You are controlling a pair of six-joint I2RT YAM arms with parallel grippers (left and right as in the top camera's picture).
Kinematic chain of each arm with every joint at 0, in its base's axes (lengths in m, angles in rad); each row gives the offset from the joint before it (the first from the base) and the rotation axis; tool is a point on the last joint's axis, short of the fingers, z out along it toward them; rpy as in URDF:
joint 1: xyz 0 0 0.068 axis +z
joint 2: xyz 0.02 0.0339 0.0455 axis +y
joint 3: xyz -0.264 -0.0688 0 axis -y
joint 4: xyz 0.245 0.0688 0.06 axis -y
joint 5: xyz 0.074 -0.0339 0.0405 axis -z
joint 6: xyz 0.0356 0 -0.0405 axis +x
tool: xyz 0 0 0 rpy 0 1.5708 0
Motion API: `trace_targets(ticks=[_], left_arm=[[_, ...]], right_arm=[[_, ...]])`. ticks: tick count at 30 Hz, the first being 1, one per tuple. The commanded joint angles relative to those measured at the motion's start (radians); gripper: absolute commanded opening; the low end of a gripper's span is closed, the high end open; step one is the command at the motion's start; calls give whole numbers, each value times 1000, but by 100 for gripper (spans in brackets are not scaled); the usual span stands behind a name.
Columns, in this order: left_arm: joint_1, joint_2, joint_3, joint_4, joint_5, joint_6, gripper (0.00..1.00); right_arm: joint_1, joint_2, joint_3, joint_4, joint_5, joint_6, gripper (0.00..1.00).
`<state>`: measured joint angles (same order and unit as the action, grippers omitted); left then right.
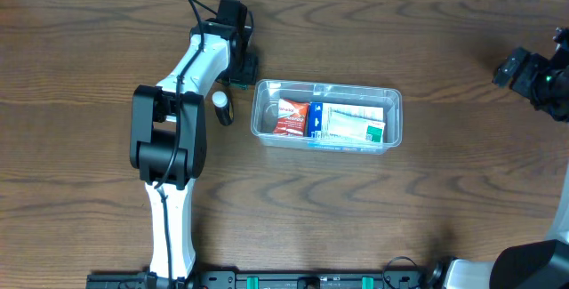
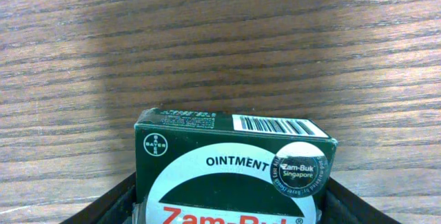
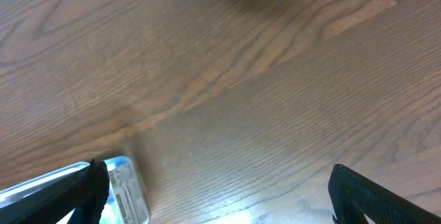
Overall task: Pack container
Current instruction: 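Move the left gripper to the green Zam-Buk box and grasp it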
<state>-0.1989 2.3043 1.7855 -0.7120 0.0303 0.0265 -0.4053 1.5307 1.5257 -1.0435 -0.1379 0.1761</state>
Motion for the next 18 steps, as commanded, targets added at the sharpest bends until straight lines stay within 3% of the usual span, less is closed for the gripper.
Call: trace_targets(ticks=[1, 18], left_arm=[[4, 31, 15, -17, -4, 6, 64], [4, -201, 66, -117, -4, -27, 62]], right_arm=[[-1, -5, 2, 0, 0, 10, 99], [-1, -5, 2, -1, 0, 10, 99]])
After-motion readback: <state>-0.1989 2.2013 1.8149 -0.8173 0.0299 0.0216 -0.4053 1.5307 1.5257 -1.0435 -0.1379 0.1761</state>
